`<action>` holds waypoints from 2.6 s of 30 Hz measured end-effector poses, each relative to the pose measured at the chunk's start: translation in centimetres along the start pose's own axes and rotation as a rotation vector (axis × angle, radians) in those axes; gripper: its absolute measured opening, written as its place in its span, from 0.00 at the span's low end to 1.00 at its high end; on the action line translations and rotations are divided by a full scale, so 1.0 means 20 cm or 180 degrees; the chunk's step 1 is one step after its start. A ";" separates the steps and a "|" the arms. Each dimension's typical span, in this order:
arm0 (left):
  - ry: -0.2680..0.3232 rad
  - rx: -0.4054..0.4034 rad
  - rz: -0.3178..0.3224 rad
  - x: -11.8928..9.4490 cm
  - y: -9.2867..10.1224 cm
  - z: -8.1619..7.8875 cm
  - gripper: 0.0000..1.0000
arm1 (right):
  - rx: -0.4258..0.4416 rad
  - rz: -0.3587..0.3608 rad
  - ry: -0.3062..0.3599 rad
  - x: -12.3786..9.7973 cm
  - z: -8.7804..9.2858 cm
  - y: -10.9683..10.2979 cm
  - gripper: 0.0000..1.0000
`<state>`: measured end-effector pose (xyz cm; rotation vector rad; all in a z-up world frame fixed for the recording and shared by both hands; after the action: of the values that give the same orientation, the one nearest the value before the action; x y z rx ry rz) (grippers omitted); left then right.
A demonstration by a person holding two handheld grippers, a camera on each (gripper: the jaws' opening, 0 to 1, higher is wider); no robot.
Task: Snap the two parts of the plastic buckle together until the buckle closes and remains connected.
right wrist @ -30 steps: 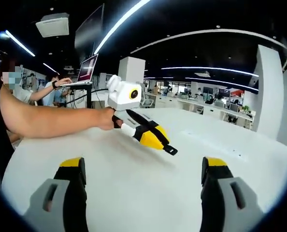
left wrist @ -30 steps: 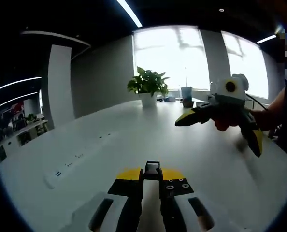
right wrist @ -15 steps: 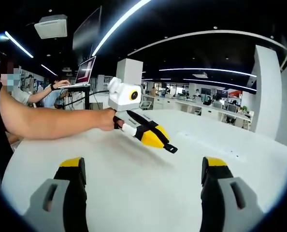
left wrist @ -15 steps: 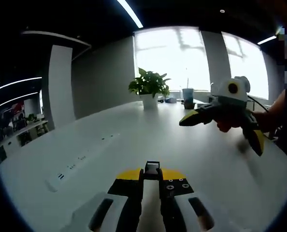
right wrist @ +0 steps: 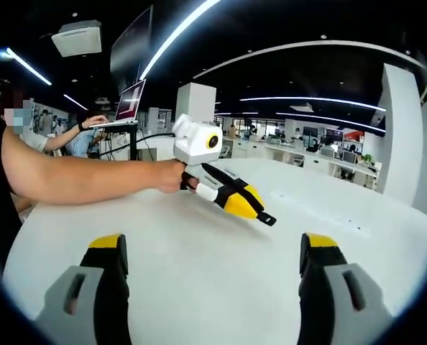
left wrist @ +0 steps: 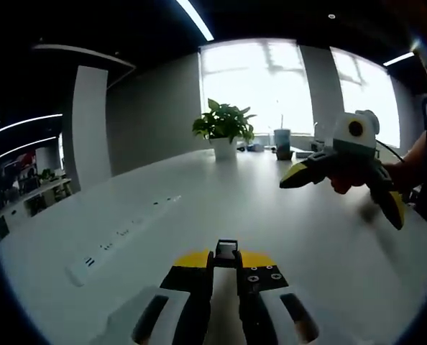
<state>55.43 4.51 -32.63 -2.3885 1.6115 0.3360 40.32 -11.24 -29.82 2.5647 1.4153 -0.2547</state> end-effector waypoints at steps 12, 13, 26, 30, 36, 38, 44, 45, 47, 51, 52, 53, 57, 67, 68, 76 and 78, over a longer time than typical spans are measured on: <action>-0.0088 0.0020 0.0043 0.01 0.00 0.03 0.10 | 0.0003 -0.0041 -0.0043 0.01 0.00 0.00 1.00; -0.0092 0.0017 0.0051 0.01 0.00 0.03 0.10 | 0.0008 -0.0044 -0.0049 0.01 0.01 0.00 1.00; -0.0062 0.0002 0.0071 -0.01 0.01 0.02 0.10 | 0.0016 -0.0054 -0.0088 0.02 0.02 0.02 1.00; -0.0066 0.0010 0.0072 -0.02 0.05 0.02 0.10 | 0.0010 -0.0057 -0.0094 0.02 0.02 0.01 1.00; -0.0062 -0.0008 0.0072 -0.03 0.11 0.02 0.10 | -0.0001 -0.0052 -0.0100 0.03 0.02 0.02 1.00; -0.0070 -0.0003 0.0070 -0.03 0.12 0.03 0.10 | 0.0003 -0.0057 -0.0100 0.03 0.02 0.01 1.00; -0.0081 -0.0001 0.0063 -0.04 0.16 0.03 0.10 | -0.0005 -0.0061 -0.0104 0.03 0.02 0.01 1.00; -0.0084 0.0001 0.0064 -0.04 0.17 0.03 0.10 | -0.0008 -0.0060 -0.0104 0.03 0.02 0.01 1.00; -0.0102 0.0004 0.0064 -0.04 0.18 0.03 0.10 | -0.0008 -0.0061 -0.0103 0.03 0.02 0.01 1.00; -0.0120 -0.0009 0.0058 -0.05 0.21 0.03 0.09 | -0.0010 -0.0065 -0.0112 0.03 0.02 0.01 1.00; -0.0136 -0.0013 0.0062 -0.05 0.21 0.03 0.09 | -0.0014 -0.0064 -0.0112 0.03 0.02 0.01 1.00; -0.0171 0.0015 0.0043 -0.04 0.19 0.03 0.09 | -0.0017 -0.0062 -0.0111 0.03 0.02 0.01 1.00; -0.0197 -0.0002 0.0048 -0.03 0.13 0.03 0.09 | -0.0026 -0.0056 -0.0103 0.02 0.01 0.01 1.00; -0.0253 0.0030 0.0062 -0.02 0.14 0.05 0.09 | -0.0042 -0.0068 -0.0110 0.02 0.01 -0.01 1.00; -0.0245 0.0029 0.0074 -0.02 0.14 0.05 0.09 | -0.0041 -0.0070 -0.0110 0.02 0.01 -0.01 1.00; -0.0256 0.0050 0.0074 -0.03 0.14 0.04 0.10 | -0.0046 -0.0065 -0.0123 0.01 0.02 -0.02 1.00; -0.0261 0.0051 0.0076 -0.03 0.14 0.05 0.10 | -0.0054 -0.0063 -0.0123 0.01 0.02 -0.02 1.00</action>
<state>52.53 4.22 -33.52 -2.3139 1.6016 0.4184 40.06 -10.90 -30.23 2.5195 1.4239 -0.2925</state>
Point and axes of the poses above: the point that each gripper's makers call its tool centre point, and the gripper's own axes: x roughly forward along the fingers, y roughly to its right, z roughly out of its underside, the point moved 8 cm from there along -x, roughly backward along the fingers, and after that the axes turned 9 degrees about -z, right-handed, at the moved point
